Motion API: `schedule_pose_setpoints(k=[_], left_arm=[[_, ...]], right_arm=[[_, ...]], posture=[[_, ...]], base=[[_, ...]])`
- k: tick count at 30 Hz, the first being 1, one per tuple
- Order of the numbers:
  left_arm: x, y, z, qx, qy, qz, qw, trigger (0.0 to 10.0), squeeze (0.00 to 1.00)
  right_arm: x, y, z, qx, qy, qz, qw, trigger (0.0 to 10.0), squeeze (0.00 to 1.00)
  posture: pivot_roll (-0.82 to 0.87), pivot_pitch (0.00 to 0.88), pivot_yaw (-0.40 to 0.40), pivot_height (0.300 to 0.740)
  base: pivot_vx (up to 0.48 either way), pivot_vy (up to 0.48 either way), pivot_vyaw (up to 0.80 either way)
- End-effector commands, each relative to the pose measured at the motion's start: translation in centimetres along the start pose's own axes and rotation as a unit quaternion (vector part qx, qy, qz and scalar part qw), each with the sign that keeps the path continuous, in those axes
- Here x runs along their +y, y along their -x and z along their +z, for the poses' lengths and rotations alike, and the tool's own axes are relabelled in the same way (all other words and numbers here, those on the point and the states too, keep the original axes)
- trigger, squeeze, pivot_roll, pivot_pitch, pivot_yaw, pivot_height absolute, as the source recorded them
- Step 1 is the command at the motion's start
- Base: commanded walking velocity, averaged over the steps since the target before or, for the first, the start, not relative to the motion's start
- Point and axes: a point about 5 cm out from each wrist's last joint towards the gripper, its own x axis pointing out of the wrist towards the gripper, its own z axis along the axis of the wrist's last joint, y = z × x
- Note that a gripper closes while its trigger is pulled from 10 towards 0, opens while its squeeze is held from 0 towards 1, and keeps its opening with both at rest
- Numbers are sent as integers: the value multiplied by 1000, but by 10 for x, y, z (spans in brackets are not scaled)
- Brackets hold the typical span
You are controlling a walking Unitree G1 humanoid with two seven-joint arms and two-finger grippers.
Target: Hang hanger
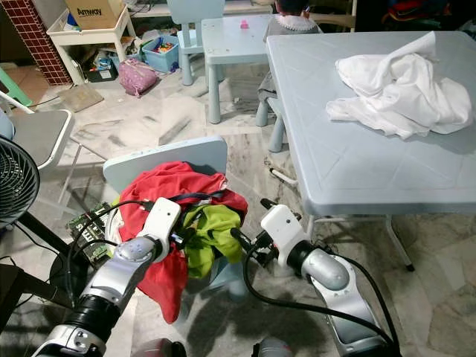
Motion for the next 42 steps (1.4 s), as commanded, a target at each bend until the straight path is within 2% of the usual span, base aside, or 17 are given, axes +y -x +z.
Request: schedule_pose_setpoints(k=[1, 3, 4, 5, 6, 7, 8, 9, 10, 42], left_arm=[[1, -1, -1, 2, 0, 0, 1000, 10000, 0], [1, -2, -1, 3, 1, -1, 1000, 10000, 0], [2, -3, -1, 2, 1, 0, 1000, 9569, 0], [2, -4, -1, 2, 1, 1, 1000, 9569, 0], [2, -5, -1, 2, 1, 1, 1000, 2902, 0], [2, -6, -1, 3, 1, 1, 1000, 2667, 0], [3, -6, -1, 3, 0, 1, 1000, 1098, 0], [3, -6, -1, 4, 0, 1, 1000, 1098, 0], [2, -7, -2, 4, -1, 1, 1000, 39, 0], [7, -8, -3, -14, -5, 18, 1000, 0, 0]], right_arm=[[6, 0, 3, -4, -4, 25, 1000, 10000, 0], [8, 1, 3, -1, -5, 37, 999, 10000, 0], [10, 2, 2, 2, -3, 44, 999, 10000, 0], [10, 3, 2, 3, -2, 48, 999, 10000, 0], [10, 4, 1, 6, 0, 47, 999, 10000, 0], [10, 4, 0, 7, 0, 47, 999, 10000, 0], [10, 4, 0, 8, 0, 46, 999, 10000, 0], [10, 4, 0, 8, 1, 46, 999, 10000, 0], [10, 5, 0, 9, 1, 46, 999, 10000, 0], [12, 4, -3, 15, 13, 45, 999, 10000, 0]], posture=[[-107, 25, 28, 740], [-107, 25, 28, 740], [-110, 24, 29, 740], [-110, 24, 29, 740], [-110, 24, 29, 740], [-110, 24, 29, 740], [-110, 24, 29, 740], [-116, 28, 27, 740], [-116, 30, 27, 740], [-114, 33, 22, 740]], base=[[0, 0, 0], [0, 0, 0], [0, 0, 0], [0, 0, 0], [0, 0, 0], [0, 0, 0], [0, 0, 0], [0, 0, 0], [0, 0, 0], [0, 0, 0]])
